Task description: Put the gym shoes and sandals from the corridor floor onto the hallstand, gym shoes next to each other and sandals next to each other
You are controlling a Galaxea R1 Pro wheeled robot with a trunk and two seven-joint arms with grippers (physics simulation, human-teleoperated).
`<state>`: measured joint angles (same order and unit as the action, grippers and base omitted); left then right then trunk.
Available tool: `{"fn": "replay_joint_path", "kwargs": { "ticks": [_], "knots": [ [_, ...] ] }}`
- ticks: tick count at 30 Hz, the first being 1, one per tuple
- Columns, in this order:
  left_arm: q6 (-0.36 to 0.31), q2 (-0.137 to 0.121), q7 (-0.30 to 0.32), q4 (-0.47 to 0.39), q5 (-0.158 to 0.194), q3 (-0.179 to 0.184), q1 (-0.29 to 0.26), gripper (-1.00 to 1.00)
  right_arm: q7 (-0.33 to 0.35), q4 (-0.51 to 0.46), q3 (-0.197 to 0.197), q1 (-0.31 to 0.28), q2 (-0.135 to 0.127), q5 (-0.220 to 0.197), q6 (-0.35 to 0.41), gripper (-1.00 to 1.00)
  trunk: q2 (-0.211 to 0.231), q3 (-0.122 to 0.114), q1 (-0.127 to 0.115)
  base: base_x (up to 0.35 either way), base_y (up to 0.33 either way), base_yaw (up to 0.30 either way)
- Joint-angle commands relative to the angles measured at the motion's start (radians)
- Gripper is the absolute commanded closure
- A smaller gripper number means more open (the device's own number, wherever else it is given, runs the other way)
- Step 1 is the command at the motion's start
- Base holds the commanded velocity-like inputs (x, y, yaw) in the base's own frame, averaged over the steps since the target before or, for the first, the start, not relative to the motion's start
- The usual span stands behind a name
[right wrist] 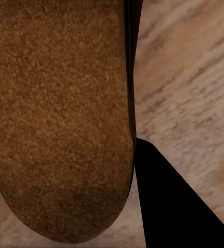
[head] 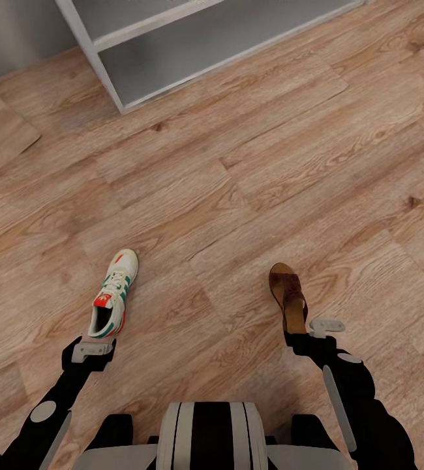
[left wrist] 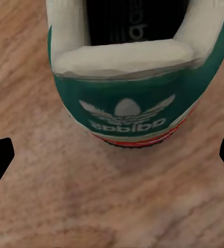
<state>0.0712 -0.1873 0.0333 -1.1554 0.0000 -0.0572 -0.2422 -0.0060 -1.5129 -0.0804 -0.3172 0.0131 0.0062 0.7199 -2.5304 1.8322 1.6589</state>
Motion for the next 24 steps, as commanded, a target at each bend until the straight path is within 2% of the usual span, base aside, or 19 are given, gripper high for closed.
{"fn": "replay_joint_path", "kwargs": {
  "ticks": [1,7,24],
  "knots": [
    [0.003,0.0,0.003,0.0,0.0,-0.001,0.0,-1.0,-0.002,-0.001,-0.001,0.0,0.001,-0.003,0.005,1.0,0.0,0.0,0.0,0.152,0.0,0.0],
    [0.004,0.0,0.003,0.0,0.0,-0.001,0.0,-1.0,-0.003,-0.001,-0.001,0.0,0.001,-0.003,0.005,1.0,0.0,0.0,0.0,0.126,0.0,0.0],
    [0.004,0.0,0.003,0.0,0.0,-0.001,0.0,-1.0,-0.003,-0.001,-0.001,0.0,0.001,-0.003,0.006,1.0,-0.002,0.0,0.003,0.005,0.0,0.0]
  ]
}}
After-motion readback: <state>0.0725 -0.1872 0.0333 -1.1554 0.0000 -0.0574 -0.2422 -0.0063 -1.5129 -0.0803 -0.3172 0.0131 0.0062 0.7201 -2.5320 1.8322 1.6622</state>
